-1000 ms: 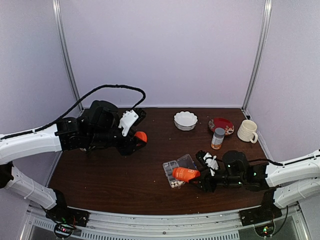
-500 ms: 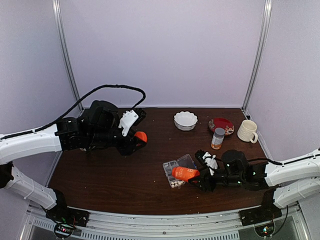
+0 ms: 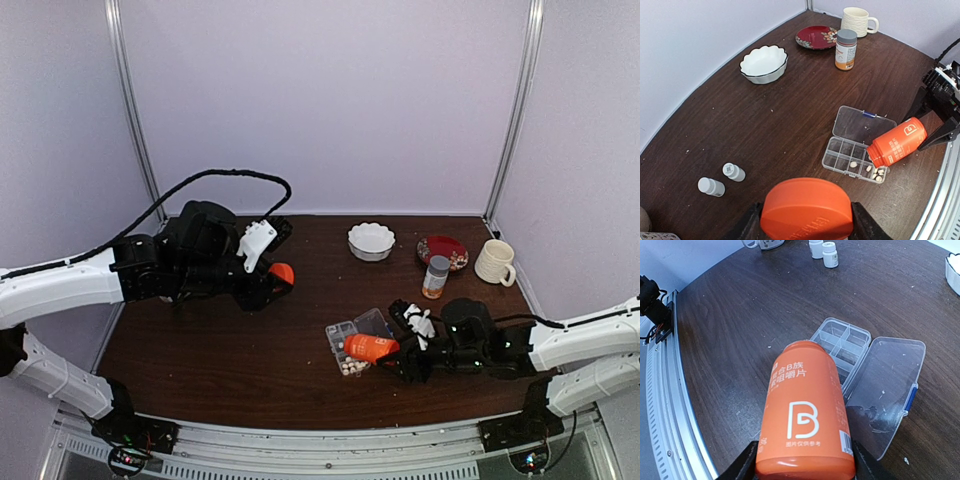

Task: Sort the pills into containers
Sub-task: Pour the pill into the compartment of the pill container.

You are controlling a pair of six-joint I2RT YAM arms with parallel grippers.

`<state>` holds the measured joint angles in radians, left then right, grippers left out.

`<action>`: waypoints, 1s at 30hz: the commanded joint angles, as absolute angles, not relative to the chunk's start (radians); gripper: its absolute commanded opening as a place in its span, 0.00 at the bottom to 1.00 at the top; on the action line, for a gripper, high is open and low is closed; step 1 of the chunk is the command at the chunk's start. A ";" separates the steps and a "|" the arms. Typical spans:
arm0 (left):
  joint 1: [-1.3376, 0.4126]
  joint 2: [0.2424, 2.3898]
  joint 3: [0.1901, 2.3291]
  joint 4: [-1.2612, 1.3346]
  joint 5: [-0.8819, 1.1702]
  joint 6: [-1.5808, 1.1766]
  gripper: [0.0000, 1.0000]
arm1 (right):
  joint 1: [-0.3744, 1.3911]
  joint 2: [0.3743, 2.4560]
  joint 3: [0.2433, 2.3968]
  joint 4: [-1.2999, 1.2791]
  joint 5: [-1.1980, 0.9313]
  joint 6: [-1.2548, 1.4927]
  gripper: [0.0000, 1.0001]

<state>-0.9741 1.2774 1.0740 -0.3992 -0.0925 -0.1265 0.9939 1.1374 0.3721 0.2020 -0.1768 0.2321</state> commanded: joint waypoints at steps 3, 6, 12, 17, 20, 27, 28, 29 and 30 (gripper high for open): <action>-0.969 1.285 1.108 -0.390 -0.086 -0.129 0.00 | 0.989 1.117 0.348 0.289 -0.172 0.261 0.00; -0.968 1.282 1.104 -0.392 -0.087 -0.129 0.00 | 0.989 1.143 0.397 0.185 -0.167 0.224 0.00; -0.969 1.279 1.102 -0.392 -0.086 -0.130 0.00 | 0.989 1.088 0.354 0.227 -0.156 0.236 0.00; -0.969 1.284 1.107 -0.392 -0.085 -0.130 0.00 | 0.989 1.090 0.346 0.252 -0.172 0.240 0.00; -0.969 1.285 1.108 -0.392 -0.083 -0.132 0.00 | 0.989 1.122 0.391 0.178 -0.192 0.214 0.00; -0.969 1.278 1.108 -0.392 -0.084 -0.129 0.00 | 0.989 1.123 0.399 0.195 -0.204 0.207 0.00; -0.969 1.280 1.108 -0.392 -0.085 -0.129 0.00 | 0.989 1.106 0.374 0.239 -0.205 0.222 0.00; -0.969 1.281 1.110 -0.392 -0.084 -0.128 0.00 | 0.989 1.095 0.356 0.267 -0.190 0.231 0.00; -0.968 1.281 1.110 -0.392 -0.083 -0.127 0.00 | 0.989 1.098 0.360 0.242 -0.167 0.227 0.00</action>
<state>-0.9741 1.2774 1.0740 -0.4202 -0.0921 -0.1265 0.9924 1.1252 0.3729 0.1860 -0.1902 0.2226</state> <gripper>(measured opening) 0.525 0.539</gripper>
